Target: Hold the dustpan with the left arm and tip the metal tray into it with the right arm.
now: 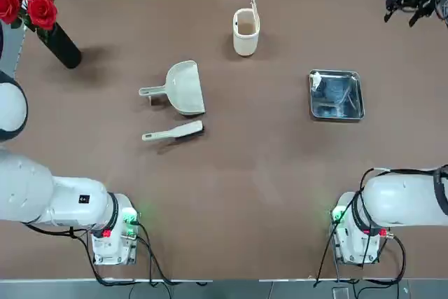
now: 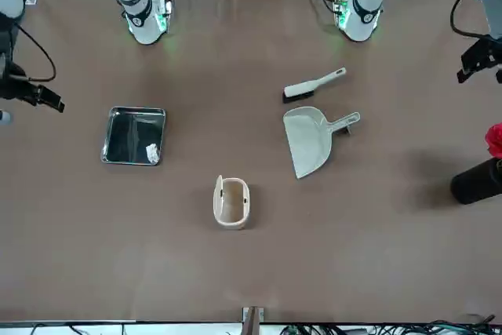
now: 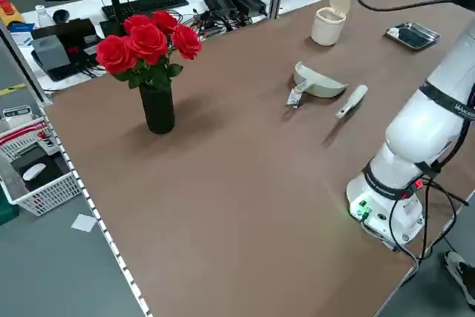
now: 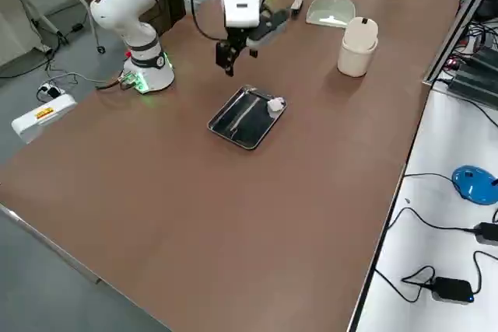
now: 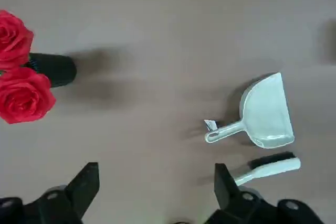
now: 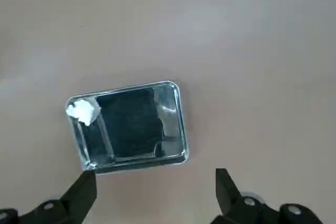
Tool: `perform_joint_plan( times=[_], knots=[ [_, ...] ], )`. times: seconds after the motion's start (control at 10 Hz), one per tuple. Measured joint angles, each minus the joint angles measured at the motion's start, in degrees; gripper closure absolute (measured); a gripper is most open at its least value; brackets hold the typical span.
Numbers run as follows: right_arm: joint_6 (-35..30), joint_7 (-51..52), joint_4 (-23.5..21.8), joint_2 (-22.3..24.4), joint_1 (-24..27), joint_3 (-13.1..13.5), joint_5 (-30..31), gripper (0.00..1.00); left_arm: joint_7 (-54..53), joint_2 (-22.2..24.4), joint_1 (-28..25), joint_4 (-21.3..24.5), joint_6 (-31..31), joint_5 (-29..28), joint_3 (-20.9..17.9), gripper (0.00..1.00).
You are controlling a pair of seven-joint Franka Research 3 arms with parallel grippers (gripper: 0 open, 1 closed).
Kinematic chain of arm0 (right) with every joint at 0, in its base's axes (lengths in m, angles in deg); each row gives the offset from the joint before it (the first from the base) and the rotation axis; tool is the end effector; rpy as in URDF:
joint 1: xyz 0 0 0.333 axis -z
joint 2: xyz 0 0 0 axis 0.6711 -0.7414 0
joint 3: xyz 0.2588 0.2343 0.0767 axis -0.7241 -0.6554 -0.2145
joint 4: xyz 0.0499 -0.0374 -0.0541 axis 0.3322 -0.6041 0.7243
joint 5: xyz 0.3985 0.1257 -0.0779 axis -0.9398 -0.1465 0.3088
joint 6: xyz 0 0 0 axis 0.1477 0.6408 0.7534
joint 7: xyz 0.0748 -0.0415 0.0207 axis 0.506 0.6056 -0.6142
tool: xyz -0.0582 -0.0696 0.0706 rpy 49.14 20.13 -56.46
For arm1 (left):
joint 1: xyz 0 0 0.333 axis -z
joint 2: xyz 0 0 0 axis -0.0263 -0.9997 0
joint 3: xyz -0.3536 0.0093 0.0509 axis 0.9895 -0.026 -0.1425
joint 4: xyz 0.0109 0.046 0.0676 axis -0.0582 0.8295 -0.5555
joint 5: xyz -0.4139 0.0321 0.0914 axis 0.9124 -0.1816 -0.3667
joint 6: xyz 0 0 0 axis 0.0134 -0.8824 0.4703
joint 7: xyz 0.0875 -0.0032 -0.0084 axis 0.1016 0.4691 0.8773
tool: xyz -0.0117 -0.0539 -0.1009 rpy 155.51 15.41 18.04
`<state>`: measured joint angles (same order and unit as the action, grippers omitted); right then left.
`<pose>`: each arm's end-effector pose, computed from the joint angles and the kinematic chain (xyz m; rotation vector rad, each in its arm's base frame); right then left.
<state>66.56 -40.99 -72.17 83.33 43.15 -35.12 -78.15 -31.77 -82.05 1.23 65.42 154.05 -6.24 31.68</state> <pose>0.5298 -0.1326 0.5015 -3.0916 0.3117 0.0944 0.5741 -0.0030 0.7157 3.1296 -0.2727 0.0111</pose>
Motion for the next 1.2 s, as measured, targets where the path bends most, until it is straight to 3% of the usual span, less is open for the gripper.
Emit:
perform_joint_plan(
  times=[0.3, 0.7, 0.9, 1.2],
  knots=[
    [11.84, 6.61, -10.60, 0.01, 0.01, 3.81, -0.05, 0.00, -17.34, -0.13, 0.03, 2.26, 0.12, 0.79, 1.93, 0.03],
    [32.62, 9.89, -23.62, -1.53, -0.02, 4.31, -0.05, 0.00, -20.53, -0.03, 0.22, 10.19, 5.29, 0.74, 7.11, 0.01],
    [38.53, 9.90, -25.24, -5.45, -0.02, 4.32, -0.14, 0.00, -23.23, 1.13, 0.18, 16.79, 11.49, -0.29, 8.66, 0.01],
    [44.87, 10.27, -25.40, -12.72, -0.16, 4.24, -0.74, 0.00, -26.62, 4.03, 0.19, 31.30, 23.63, -2.41, 12.72, 0.02]
  ],
)
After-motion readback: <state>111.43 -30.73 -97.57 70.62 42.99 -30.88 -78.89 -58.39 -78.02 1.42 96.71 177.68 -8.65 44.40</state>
